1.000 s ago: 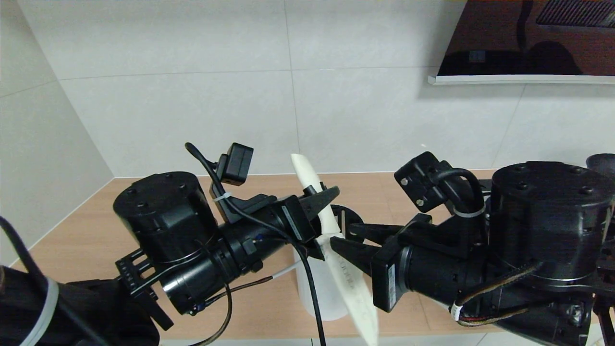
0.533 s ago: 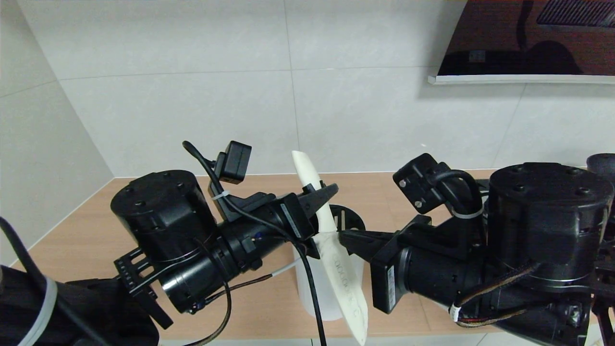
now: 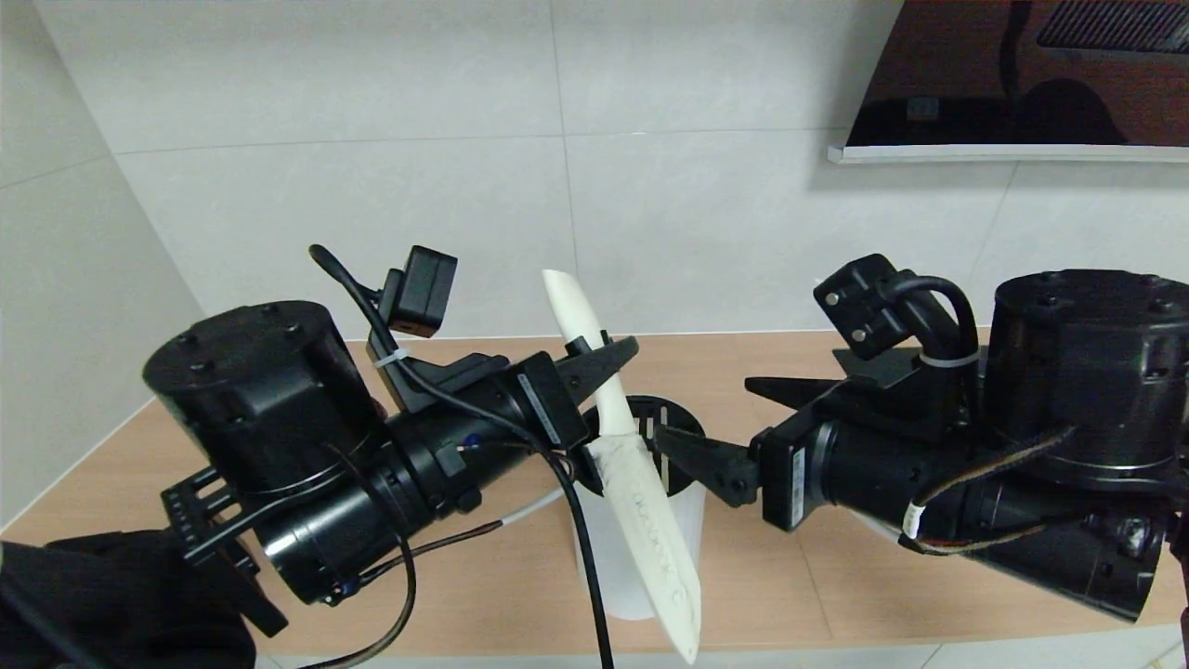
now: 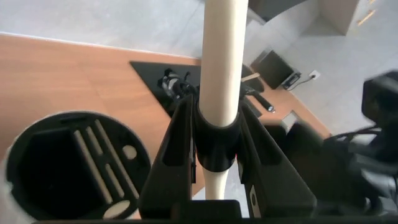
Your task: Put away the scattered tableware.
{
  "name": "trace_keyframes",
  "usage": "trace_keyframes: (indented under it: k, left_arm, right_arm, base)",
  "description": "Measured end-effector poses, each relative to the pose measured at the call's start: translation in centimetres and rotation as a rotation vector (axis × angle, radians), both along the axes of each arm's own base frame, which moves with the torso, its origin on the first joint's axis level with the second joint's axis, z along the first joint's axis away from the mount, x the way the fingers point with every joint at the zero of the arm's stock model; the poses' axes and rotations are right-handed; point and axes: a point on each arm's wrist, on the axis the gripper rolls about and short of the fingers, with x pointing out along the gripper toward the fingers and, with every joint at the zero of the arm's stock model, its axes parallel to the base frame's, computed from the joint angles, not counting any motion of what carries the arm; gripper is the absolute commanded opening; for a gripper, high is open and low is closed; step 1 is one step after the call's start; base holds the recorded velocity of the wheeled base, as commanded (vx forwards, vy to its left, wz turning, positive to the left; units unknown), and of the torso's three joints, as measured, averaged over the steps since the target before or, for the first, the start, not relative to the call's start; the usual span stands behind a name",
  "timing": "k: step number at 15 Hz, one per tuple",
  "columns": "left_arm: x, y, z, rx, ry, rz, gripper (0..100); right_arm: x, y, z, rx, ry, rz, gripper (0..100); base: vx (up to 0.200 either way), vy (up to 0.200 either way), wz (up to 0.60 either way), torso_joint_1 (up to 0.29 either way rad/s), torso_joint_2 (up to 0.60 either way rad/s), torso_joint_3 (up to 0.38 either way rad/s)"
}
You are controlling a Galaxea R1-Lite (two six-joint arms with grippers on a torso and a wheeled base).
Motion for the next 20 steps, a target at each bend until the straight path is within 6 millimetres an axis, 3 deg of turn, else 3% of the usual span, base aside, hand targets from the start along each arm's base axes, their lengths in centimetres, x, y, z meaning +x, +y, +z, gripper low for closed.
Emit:
trace_keyframes:
  k: [4,11,14,20]
  left_arm:
    - [0.1,0.5,3.4,0.026,-0.044,0.206,0]
    - [1.1,0.5,8.7,0.188,-0.204,0.470,0]
    - [0.9,0.0,8.9,0.254,-0.229,0.576,0]
    - [0.4,-3.2,7.5,0.289,-0.355,0.683,0]
  right_arm:
    - [1.8,-1.9,0.7,0.014,-0.020,-0.091,100]
    - [3.2,-3.5,1.3,0.017,-0.044,-0.167,100]
    - [3.3,-3.6,1.3,0.017,-0.045,-0.173,100]
    - [3.3,-3.6,1.2,0.014,-0.043,-0.174,100]
  base:
    - [0.000,0.000,0.00,0.000,0.00,0.000]
    - [0.000,0.000,0.00,0.000,0.00,0.000]
    - [0.000,0.000,0.00,0.000,0.00,0.000]
    - [0.000,0.000,0.00,0.000,0.00,0.000]
